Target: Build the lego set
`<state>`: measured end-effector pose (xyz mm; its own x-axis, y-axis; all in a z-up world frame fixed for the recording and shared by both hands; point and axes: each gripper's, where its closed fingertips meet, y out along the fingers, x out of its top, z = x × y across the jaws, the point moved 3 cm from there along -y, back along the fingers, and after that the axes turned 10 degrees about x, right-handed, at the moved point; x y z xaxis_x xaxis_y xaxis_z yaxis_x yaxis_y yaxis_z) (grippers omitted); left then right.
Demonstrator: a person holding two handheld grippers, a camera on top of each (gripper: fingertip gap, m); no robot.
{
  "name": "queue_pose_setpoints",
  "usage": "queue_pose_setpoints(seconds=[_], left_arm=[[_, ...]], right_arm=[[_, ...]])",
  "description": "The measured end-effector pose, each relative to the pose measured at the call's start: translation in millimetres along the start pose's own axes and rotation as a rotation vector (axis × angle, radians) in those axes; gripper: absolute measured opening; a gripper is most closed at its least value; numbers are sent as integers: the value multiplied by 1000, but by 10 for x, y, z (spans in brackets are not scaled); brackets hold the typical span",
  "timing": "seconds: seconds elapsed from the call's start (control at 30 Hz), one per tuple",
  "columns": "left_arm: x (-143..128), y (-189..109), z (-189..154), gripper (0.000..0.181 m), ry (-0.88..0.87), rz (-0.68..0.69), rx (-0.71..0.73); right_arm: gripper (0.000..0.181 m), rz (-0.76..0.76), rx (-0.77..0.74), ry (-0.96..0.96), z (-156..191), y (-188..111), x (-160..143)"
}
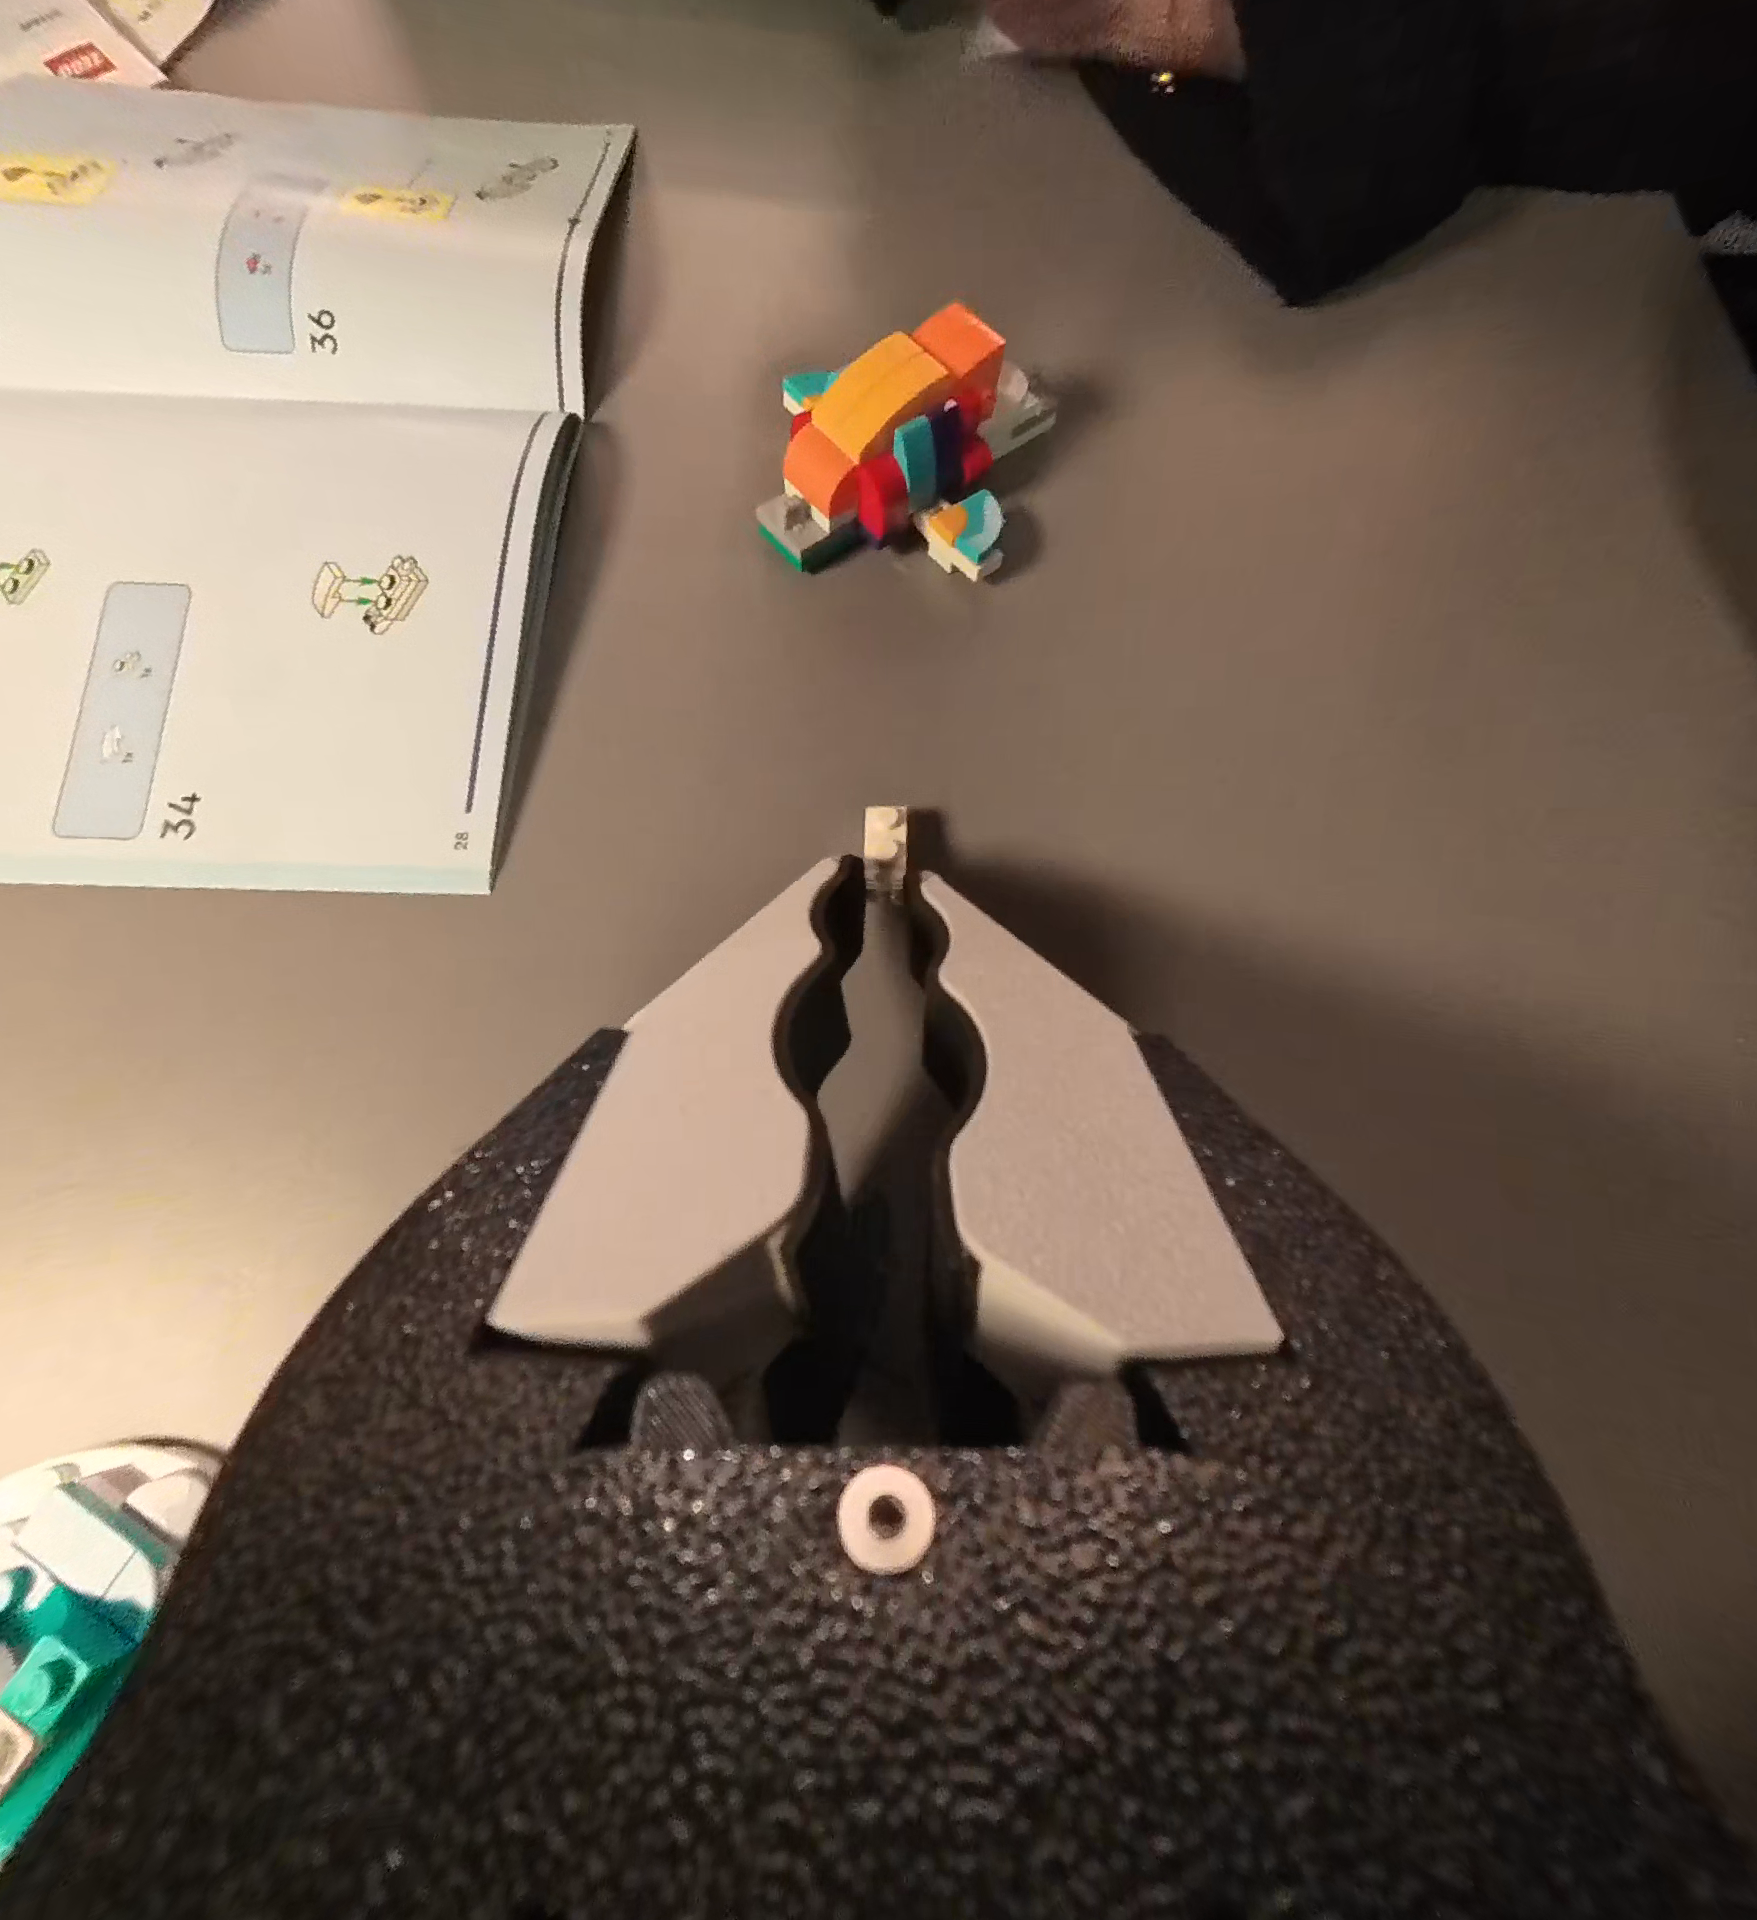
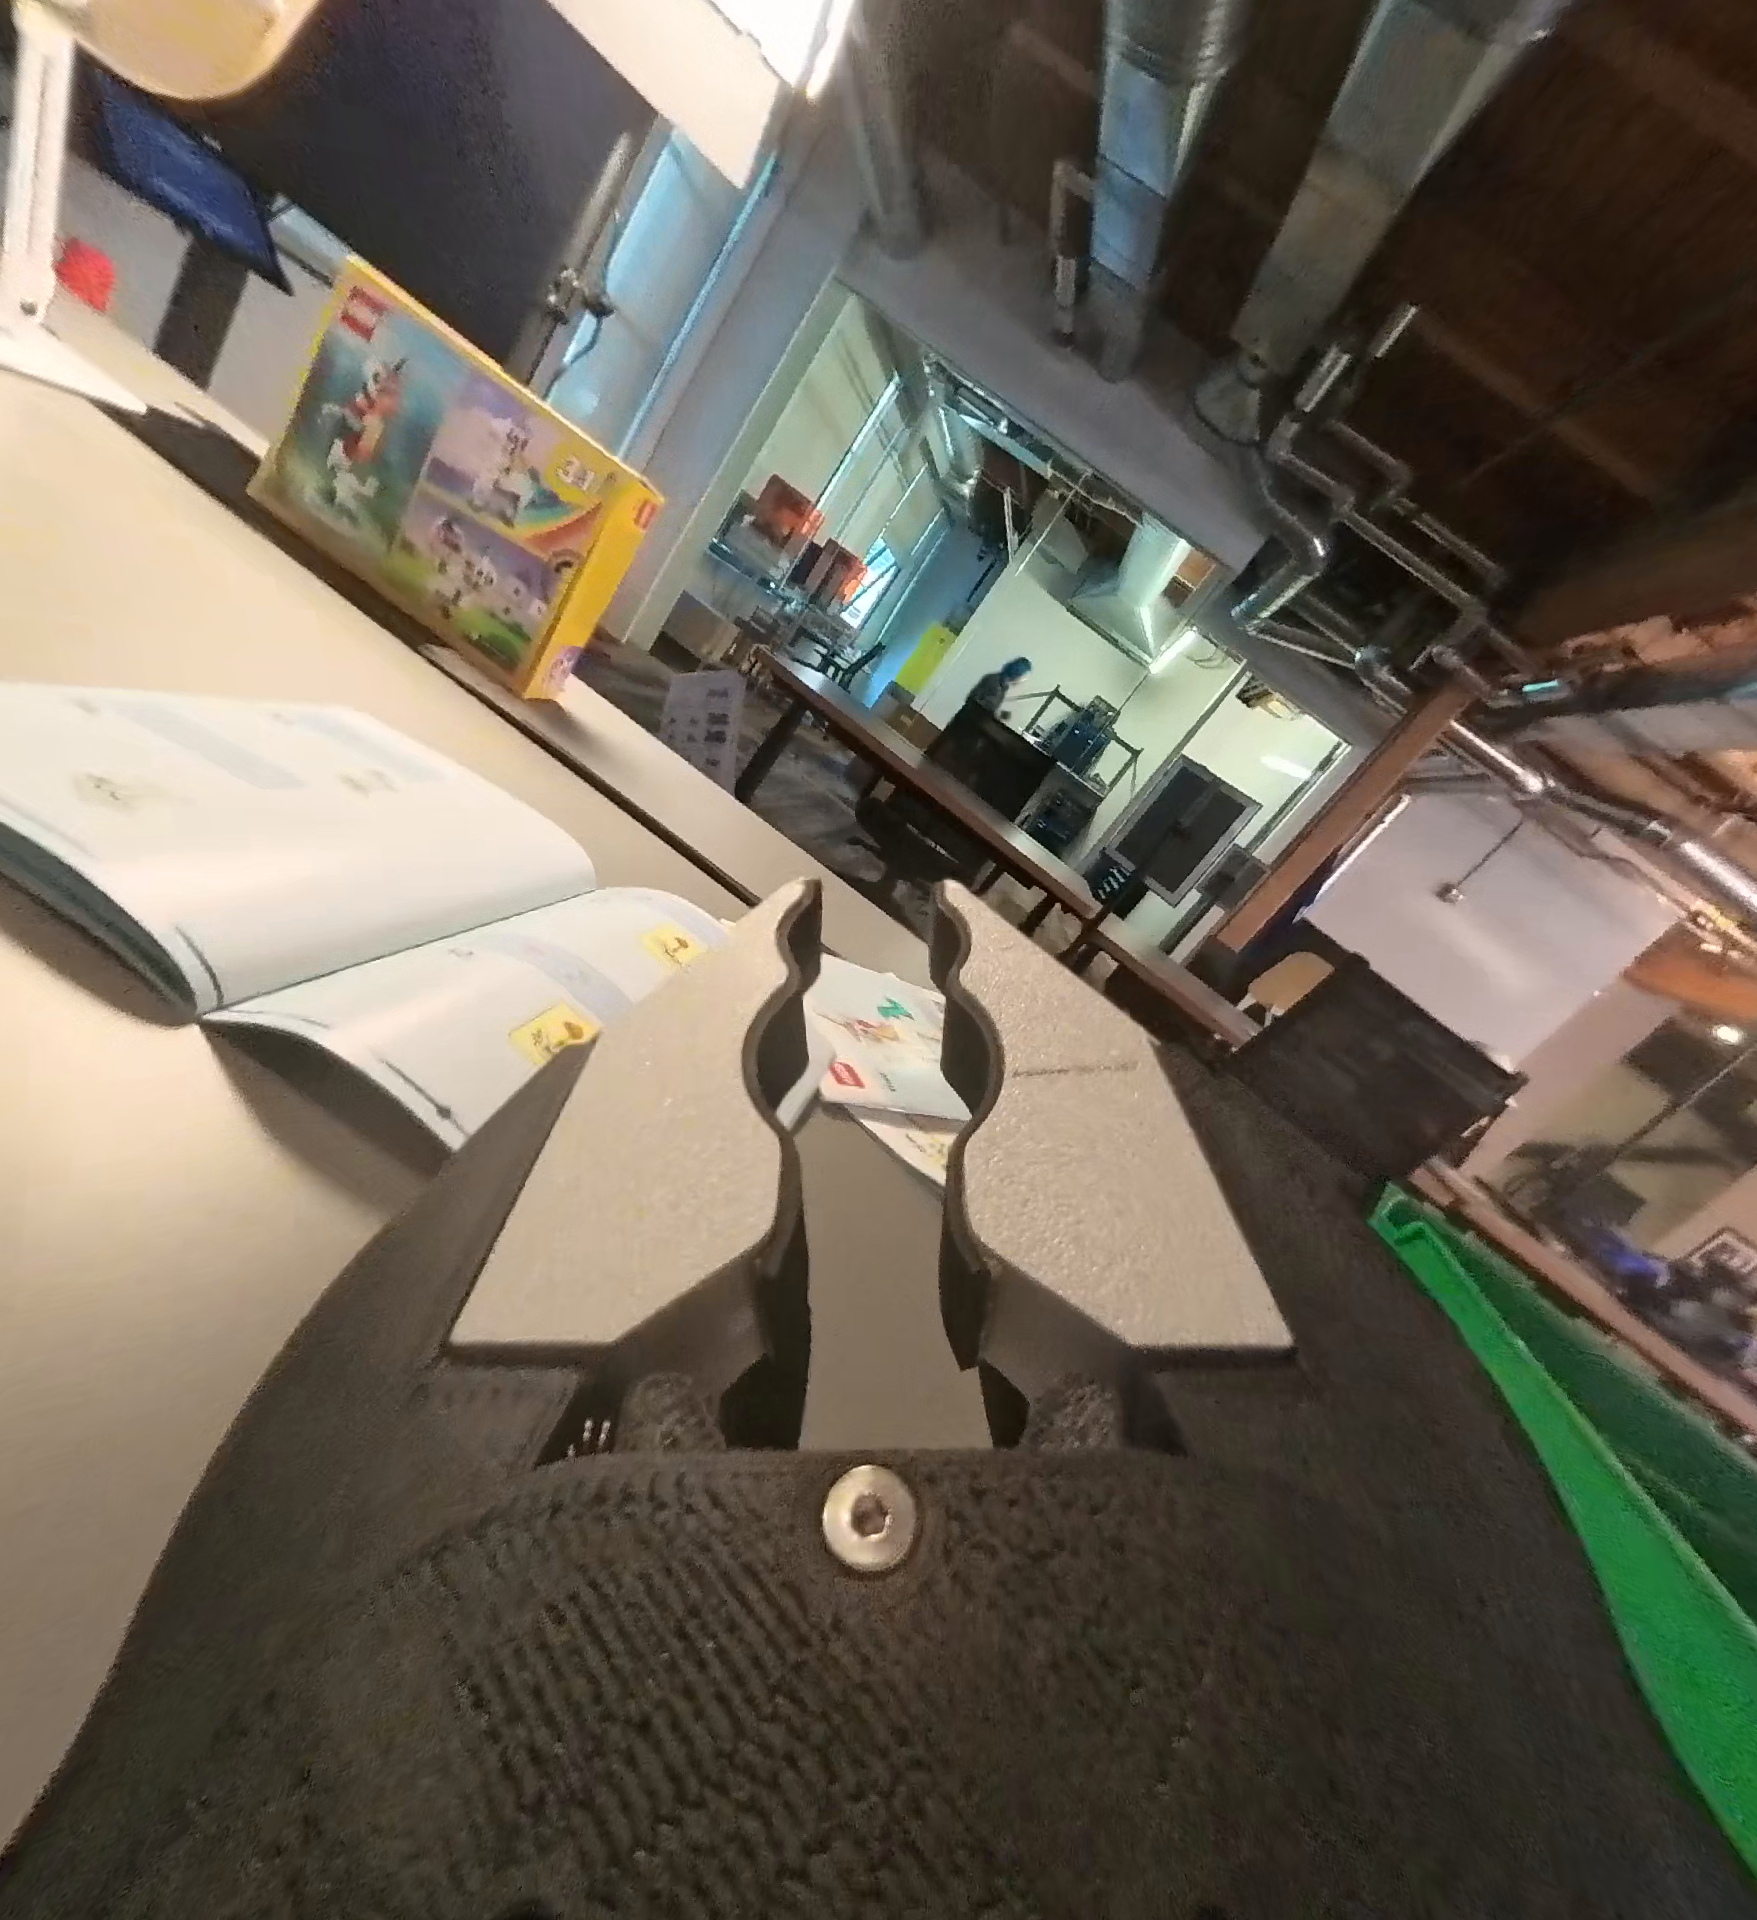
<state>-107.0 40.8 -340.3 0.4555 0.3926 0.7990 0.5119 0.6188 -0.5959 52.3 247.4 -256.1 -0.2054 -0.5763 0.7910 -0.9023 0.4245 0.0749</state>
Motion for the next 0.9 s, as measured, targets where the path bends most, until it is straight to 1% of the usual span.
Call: queue_pose_setpoints(seconds=[0.03, 0.23, 0.37, 0.43, 0.5, 0.57, 0.63, 0.67, 0.7, 0.73, 0.77, 0.8, 0.83, 0.9], left_arm=[[-2, -1, 1, 6, 0, 1, 0], [-31, 7, 15, 15, -29, 25, -8], [-2, -13, 56, 26, -54, -2, 13], [92, -51, 63, 30, -70, -72, 23], [266, -153, 29, 40, -69, -129, 38], [481, -405, -31, 45, -14, -176, 127], [726, -824, -177, 43, 6, -303, 227], [796, -1061, -245, 40, 7, -362, 285], [806, -1297, -276, 36, 6, -396, 362], [762, -1534, -243, 32, -7, -401, 472], [675, -1776, -161, 23, -38, -379, 599], [545, -2018, -53, 16, -82, -331, 731], [390, -2250, 47, 14, -126, -268, 848], [69, -2639, 201, 12, -217, -138, 1019]], right_arm=[[20, -3, -2, 17, -14, 9, -11], [19, -20, 14, 52, -19, 19, -17], [20, -33, 23, 56, -8, 17, 2], [20, -45, 22, 75, -22, 12, 8], [21, -56, 17, 100, -48, 5, 10], [23, -66, 8, 123, -78, -8, 11], [23, -70, -5, 144, -113, -20, 3], [23, -73, -10, 158, -129, -24, -2], [23, -77, -13, 173, -146, -26, -7], [23, -82, -16, 189, -163, -29, -13], [23, -88, -19, 207, -179, -30, -16], [23, -95, -22, 223, -195, -30, -19], [23, -100, -25, 237, -208, -28, -21], [23, -105, -28, 254, -224, -18, -29]])
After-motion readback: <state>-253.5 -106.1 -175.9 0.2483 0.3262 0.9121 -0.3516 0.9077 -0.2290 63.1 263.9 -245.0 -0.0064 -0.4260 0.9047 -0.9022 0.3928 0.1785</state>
